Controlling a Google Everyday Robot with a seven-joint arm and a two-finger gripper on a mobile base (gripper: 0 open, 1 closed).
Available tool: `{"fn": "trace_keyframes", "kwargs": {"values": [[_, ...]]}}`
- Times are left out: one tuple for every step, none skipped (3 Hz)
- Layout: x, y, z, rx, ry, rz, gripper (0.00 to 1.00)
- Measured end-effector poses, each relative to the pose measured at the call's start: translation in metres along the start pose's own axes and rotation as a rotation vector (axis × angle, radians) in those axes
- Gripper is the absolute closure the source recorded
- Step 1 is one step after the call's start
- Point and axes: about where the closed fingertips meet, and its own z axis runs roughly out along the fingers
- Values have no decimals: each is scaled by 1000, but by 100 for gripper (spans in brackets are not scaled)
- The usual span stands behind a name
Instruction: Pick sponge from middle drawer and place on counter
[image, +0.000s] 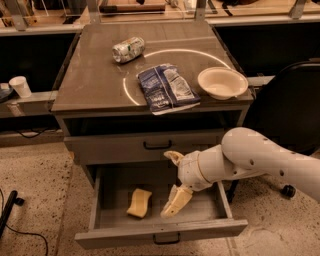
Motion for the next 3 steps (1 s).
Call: {"fn": "trace_keyframes", "kwargs": {"values": [[3,-9,34,-76,-60,29,0],[10,-17,71,-127,-137,38,0],[33,-10,111,-111,-188,47,0]]}}
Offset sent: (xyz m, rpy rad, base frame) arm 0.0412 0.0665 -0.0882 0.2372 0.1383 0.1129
